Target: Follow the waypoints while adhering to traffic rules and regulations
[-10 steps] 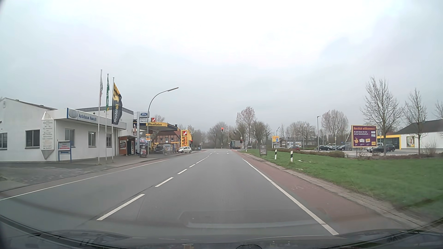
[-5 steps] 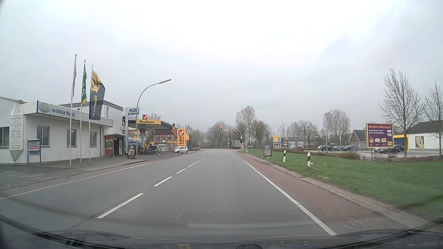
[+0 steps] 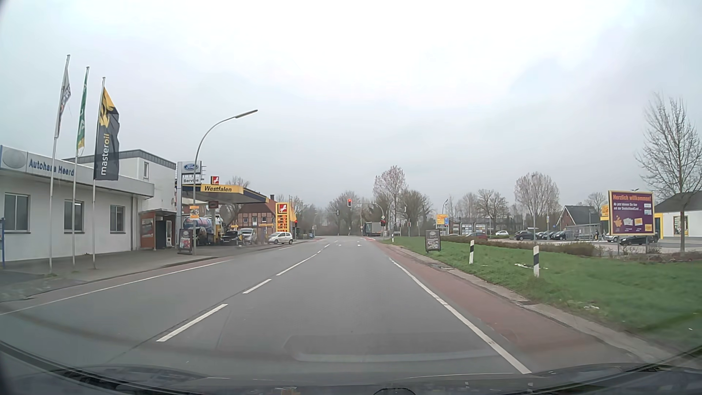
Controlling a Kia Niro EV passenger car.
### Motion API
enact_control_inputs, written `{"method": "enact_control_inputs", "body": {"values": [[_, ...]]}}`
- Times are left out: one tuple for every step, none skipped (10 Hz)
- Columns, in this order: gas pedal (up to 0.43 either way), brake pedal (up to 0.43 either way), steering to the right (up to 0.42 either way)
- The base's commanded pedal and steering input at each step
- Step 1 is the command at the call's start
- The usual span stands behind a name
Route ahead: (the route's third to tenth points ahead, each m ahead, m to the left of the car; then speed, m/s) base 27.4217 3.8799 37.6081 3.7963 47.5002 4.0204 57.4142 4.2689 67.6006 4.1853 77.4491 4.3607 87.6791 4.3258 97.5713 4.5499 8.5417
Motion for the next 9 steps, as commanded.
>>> {"method": "enact_control_inputs", "body": {"values": [[0.098,0.0,0.0],[0.098,0.0,0.0],[0.098,0.0,0.0],[0.098,0.0,0.0],[0.098,0.0,0.0],[0.098,0.0,-0.001],[0.098,0.0,-0.001],[0.098,0.0,-0.001],[0.098,0.0,-0.002]]}}
